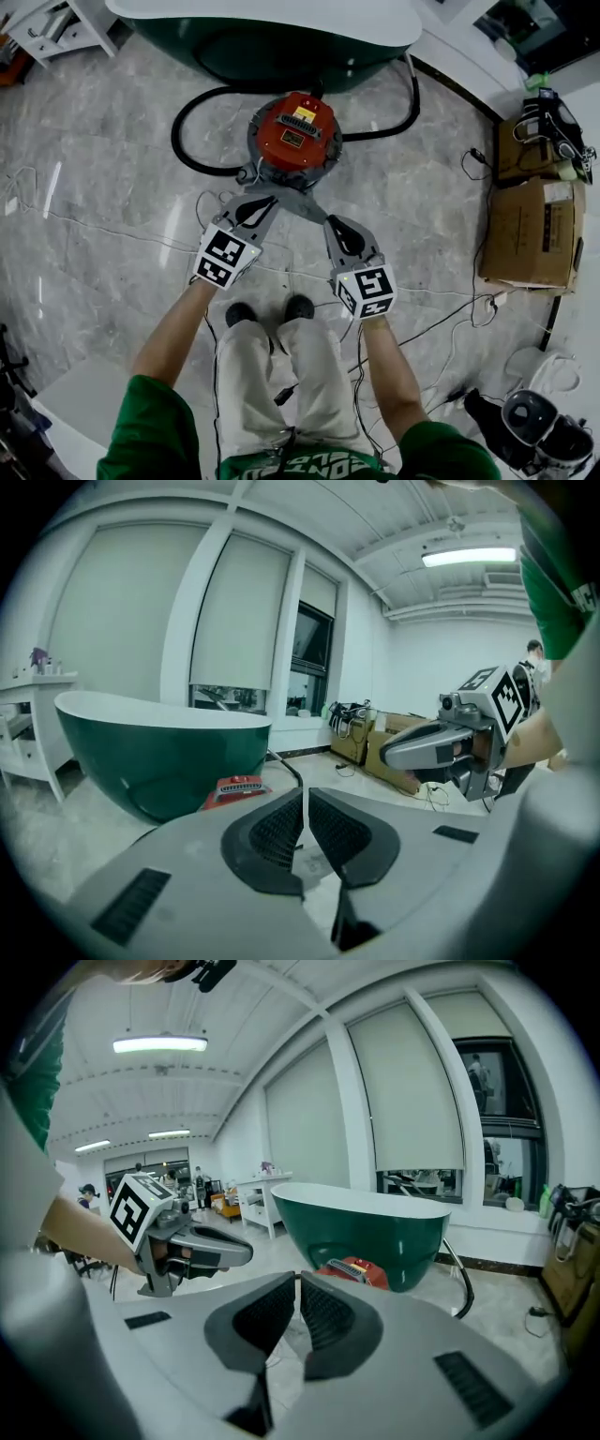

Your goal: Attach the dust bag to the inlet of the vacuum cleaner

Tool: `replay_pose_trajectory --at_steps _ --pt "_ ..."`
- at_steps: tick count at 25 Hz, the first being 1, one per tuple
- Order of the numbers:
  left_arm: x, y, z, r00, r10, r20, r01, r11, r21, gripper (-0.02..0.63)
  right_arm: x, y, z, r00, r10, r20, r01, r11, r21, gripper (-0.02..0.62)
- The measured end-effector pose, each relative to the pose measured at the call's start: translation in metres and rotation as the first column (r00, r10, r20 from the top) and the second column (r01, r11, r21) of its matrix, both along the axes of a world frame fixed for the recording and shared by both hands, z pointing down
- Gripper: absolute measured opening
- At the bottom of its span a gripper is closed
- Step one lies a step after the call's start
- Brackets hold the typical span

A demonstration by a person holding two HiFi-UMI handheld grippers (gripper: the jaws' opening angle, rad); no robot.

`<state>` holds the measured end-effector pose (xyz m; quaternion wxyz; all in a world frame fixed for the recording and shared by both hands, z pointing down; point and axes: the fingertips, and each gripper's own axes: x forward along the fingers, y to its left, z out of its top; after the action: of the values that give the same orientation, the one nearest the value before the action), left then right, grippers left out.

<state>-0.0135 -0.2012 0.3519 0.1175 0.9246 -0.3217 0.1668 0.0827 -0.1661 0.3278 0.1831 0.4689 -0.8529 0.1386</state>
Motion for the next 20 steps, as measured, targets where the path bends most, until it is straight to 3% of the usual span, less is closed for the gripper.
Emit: replay_pose_trajectory --at_steps 10,20 --pt "-0.013 0.054 -0.202 0.993 -0.086 -0.075 0.077 0.990 -0.115 0.005 -0.015 0.023 -0.206 0.999 0.006 0.039 -0.003 0.997 -0.076 0.008" --pt "-0.018 0.093 -0.381 0.972 -0.136 -0.190 0.115 0.986 -0.119 0.005 -0.023 0.059 -0.369 0.996 0.039 0.083 -0.036 0.999 -0.036 0.008"
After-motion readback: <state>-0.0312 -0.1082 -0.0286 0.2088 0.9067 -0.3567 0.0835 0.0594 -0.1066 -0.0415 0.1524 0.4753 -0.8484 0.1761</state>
